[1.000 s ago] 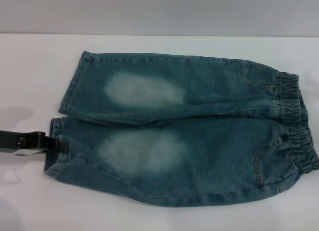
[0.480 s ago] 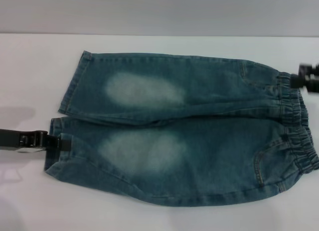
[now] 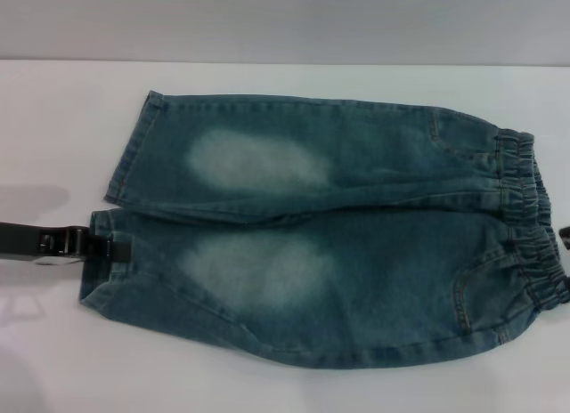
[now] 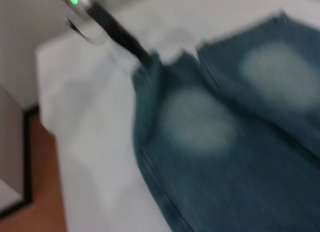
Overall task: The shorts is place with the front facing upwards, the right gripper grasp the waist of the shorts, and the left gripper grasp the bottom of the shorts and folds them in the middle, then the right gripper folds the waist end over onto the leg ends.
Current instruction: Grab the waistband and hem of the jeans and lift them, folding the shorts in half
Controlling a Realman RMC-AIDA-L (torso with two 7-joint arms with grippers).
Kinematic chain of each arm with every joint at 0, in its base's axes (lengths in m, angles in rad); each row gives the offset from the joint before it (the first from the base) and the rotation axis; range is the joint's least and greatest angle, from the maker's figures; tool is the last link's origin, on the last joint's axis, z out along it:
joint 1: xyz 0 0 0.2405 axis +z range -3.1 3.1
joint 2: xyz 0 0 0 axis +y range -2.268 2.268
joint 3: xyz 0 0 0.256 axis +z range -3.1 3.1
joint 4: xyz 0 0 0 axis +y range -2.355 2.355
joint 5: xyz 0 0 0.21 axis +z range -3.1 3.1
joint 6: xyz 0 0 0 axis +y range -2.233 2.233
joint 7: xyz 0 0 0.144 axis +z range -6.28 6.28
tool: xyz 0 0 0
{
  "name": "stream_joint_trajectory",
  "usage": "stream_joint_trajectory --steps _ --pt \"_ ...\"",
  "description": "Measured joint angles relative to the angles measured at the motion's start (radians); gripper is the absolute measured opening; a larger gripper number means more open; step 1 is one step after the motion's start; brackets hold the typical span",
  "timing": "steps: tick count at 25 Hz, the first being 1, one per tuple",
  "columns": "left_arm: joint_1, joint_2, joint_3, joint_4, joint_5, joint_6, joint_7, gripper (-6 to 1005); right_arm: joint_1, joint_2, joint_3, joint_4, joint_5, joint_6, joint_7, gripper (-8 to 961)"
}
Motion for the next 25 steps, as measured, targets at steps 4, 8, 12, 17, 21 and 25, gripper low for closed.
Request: stream_joint_trajectory --steps 4,8,12,17,21,25 --pt "-0.007 -0.002 0.000 0.000 0.000 -0.003 0.000 15 0.040 0.002 -0.002 0.001 -0.138 0.047 0.012 750" --pt "-0.011 -0.004 -0.002 0.000 0.000 -0.006 0.000 16 0.078 0.023 -0.025 -0.003 -0.282 0.110 0.029 750" --pt "-0.012 -0.007 -0.002 0.000 0.001 -0.009 0.000 17 0.097 0.048 -0.088 0.004 -0.388 0.180 0.059 750" --pt "-0.012 -0.008 -0.002 -0.006 0.001 -0.021 0.000 18 0.108 0.075 -0.145 0.020 -0.449 0.238 0.080 750" --pt "-0.012 -0.009 0.000 -0.008 0.001 -0.022 0.000 18 0.120 0.079 -0.169 0.058 -0.462 0.261 0.086 750" --pt "-0.012 -0.009 0.000 -0.008 0.001 -0.023 0.000 19 0.126 0.083 -0.181 0.081 -0.465 0.279 0.087 750"
